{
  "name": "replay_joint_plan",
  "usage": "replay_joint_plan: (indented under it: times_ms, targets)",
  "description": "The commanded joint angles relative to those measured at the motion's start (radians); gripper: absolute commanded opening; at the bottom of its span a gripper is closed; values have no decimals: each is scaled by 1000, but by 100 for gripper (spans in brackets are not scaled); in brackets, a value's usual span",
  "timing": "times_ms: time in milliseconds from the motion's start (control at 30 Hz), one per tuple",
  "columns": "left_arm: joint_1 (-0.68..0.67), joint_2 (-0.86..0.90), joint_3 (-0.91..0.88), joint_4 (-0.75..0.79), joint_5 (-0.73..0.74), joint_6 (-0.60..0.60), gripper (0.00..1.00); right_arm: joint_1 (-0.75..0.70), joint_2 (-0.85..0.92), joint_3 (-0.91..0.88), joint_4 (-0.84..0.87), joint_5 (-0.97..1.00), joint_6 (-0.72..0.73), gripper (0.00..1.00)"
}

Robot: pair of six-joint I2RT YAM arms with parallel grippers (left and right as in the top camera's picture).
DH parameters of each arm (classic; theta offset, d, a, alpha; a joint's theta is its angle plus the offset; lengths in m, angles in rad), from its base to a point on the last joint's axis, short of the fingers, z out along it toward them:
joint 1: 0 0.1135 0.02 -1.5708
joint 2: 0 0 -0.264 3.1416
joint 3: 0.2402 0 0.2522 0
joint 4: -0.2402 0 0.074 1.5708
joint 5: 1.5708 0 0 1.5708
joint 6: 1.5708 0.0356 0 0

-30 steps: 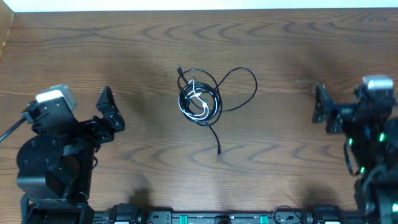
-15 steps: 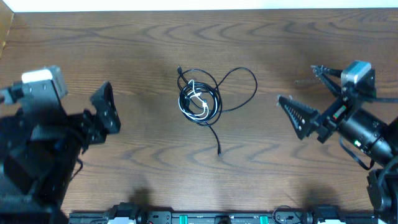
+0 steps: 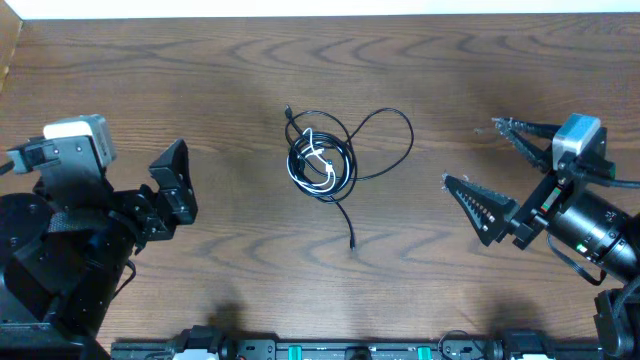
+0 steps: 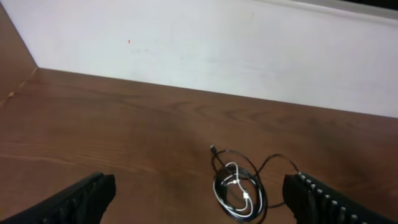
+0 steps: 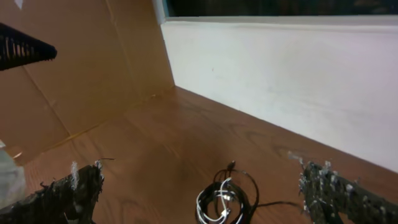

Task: Untangle cables
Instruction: 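Raise both arms and move grippers toward the cable bundle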

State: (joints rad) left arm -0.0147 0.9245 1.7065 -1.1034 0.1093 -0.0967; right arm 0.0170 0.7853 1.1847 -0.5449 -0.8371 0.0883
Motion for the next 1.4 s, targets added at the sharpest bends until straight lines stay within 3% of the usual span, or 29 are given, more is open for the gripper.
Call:
replay_joint_plan:
  times_ms: [0,233,333,467,633,833,1000,1100,1367]
  targets:
    - [3,6,6,-67,11,14,91,-2,-3,23,2,11,0,99]
    - [3,30,-4,-59,-38,12,96,-2,44,23,-80,360,126,99]
    - [3,105,-4,-104,-191,-108,96,-2,122,26,-138,525,181,99]
    - [3,206,-3,-155,-141,-110,96,10,212,87,-224,513,183,99]
    - [2,324,-3,-187,-26,10,96,95,423,307,-536,514,-90,99]
    - [2,349,-3,-179,-1,68,96,176,631,478,-742,569,-183,99]
    - [2,350,-4,-166,-5,96,96,229,728,504,-718,625,-182,99]
    - [2,350,-4,-144,-5,100,92,231,735,504,-660,616,-100,99]
    - [2,349,-198,86,4,96,90,240,660,504,-537,562,-106,99]
